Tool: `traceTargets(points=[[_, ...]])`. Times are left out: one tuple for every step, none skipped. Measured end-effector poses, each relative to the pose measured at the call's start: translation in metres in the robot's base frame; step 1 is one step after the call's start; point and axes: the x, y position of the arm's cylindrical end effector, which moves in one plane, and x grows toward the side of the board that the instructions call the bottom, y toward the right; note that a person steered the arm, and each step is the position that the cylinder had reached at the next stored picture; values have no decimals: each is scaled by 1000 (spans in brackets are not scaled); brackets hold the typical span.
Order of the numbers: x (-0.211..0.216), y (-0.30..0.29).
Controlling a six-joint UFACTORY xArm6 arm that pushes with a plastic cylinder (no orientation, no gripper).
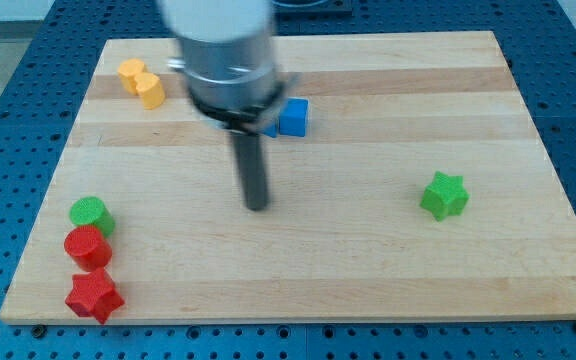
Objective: Move the green star to the right side of the green circle
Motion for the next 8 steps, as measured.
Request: traceTargets(points=[[39, 98], [84, 201], [92, 299], [45, 314], [-7, 285], [-7, 278], [-7, 252], [-7, 213]])
